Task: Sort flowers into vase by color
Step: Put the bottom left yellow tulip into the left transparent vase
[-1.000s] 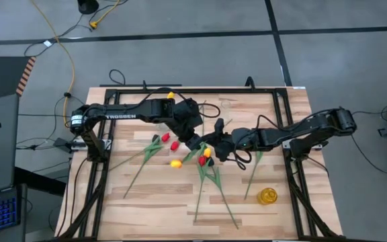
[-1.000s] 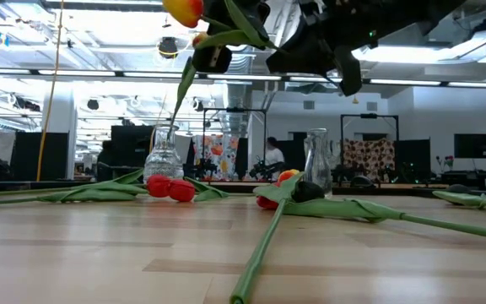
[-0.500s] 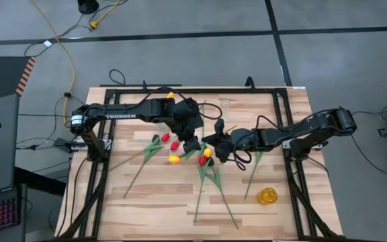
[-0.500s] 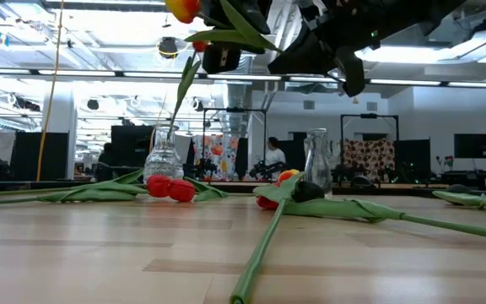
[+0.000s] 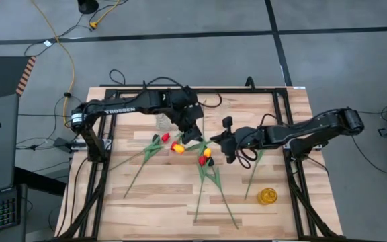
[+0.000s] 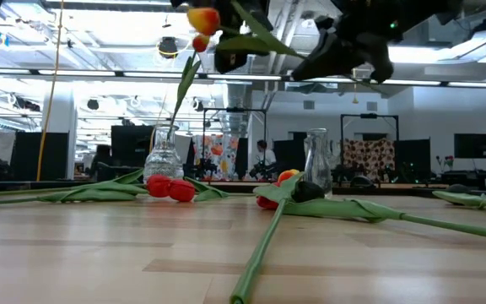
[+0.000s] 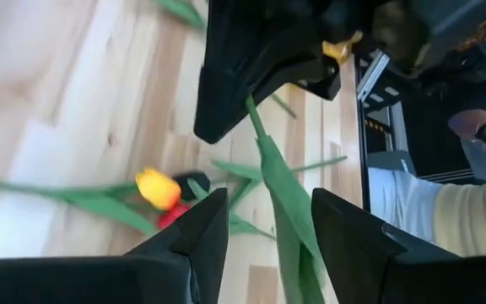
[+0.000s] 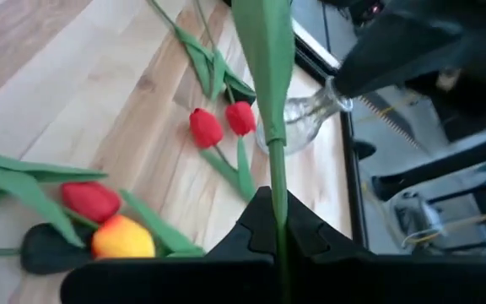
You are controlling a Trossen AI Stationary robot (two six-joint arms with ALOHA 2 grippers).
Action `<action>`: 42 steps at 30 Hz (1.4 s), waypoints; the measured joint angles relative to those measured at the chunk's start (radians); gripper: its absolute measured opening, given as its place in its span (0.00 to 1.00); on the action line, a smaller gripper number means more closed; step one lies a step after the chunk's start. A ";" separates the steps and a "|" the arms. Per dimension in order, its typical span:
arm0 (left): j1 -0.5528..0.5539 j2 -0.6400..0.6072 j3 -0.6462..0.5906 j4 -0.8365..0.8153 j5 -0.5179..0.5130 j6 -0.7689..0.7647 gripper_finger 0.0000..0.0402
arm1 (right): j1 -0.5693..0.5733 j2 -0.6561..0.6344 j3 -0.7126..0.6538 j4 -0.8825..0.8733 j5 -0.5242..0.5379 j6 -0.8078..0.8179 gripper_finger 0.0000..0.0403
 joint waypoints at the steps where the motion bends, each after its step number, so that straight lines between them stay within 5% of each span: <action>1: 0.005 -0.001 0.018 -0.011 -0.001 0.017 0.39 | 0.000 -0.014 0.000 -0.026 0.000 0.020 0.05; 10: 0.011 -0.040 0.171 -0.204 -0.152 0.215 0.39 | -0.031 -0.128 -0.040 -0.178 -0.002 0.217 0.05; 20: -0.032 -0.237 0.021 -0.199 -0.331 0.258 0.39 | -0.097 -0.330 -0.206 -0.073 -0.008 0.360 0.05; 26: -0.071 -0.377 -0.259 0.083 -0.389 0.199 0.39 | -0.106 -0.370 -0.342 0.243 -0.060 0.398 0.05; 34: -0.144 -0.461 -0.654 0.656 -0.470 0.178 0.39 | -0.105 -0.252 -0.426 0.669 -0.060 0.442 0.05; 42: -0.227 -0.372 -0.793 1.100 -0.646 0.241 0.39 | -0.105 -0.051 -0.426 1.009 -0.061 0.441 0.05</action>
